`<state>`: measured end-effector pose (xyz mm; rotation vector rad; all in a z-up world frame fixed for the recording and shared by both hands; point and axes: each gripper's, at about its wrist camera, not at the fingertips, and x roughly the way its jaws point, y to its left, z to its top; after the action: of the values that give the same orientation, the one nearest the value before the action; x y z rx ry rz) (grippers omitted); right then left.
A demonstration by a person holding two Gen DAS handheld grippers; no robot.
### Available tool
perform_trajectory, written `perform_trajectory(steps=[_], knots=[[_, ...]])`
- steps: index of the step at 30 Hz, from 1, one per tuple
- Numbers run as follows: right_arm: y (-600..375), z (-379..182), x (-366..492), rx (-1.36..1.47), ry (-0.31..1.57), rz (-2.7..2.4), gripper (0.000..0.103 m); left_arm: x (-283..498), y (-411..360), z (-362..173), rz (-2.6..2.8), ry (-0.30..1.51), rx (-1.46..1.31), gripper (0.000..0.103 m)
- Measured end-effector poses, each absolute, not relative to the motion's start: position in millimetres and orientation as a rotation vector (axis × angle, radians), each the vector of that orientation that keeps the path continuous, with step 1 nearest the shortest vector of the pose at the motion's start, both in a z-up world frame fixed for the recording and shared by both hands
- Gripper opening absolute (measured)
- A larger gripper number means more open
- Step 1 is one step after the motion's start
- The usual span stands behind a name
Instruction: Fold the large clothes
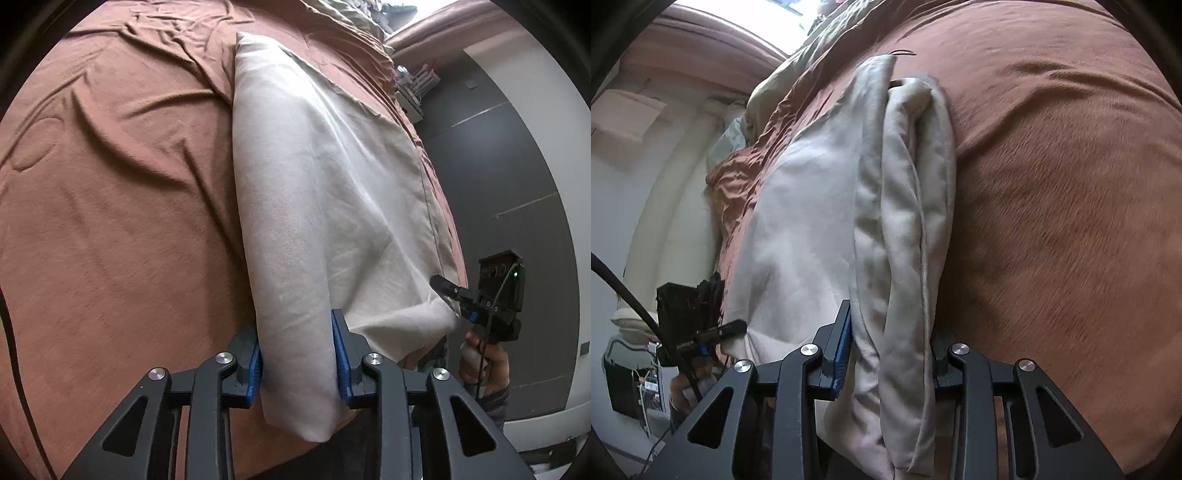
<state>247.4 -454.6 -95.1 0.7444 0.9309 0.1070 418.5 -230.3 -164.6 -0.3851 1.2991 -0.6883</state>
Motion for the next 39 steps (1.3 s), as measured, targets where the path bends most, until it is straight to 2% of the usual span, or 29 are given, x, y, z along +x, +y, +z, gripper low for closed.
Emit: perform_trajectory(steps=[11,14,16,18,20,21,39], knots=[[-418,-118,209,0.782,0.923,0.187,0.03,373,-193,-164,-0.711,1.332,-0.321,0.033],[-420,-123,211,0.782,0.935,0.158,0.03,378,-198,-172,-0.712,1.363,-0.319,0.04],[-427,-124,214,0.784,0.948,0.106,0.04,392,-203,-177,-0.691,1.394,-0.322,0.05],[-434,-120,220,0.782,0.92,0.071,0.06,400,-208,-174,-0.678,1.37,-0.308,0.057],[-448,-116,227,0.79,0.891,0.045,0.067,411,-212,-172,-0.67,1.346,-0.304,0.067],[-454,-116,233,0.797,0.883,0.041,0.067,415,-212,-172,-0.668,1.341,-0.305,0.069],[-505,-153,331,0.916,0.873,0.156,0.067,511,-246,-176,-0.607,1.291,-0.298,0.069]])
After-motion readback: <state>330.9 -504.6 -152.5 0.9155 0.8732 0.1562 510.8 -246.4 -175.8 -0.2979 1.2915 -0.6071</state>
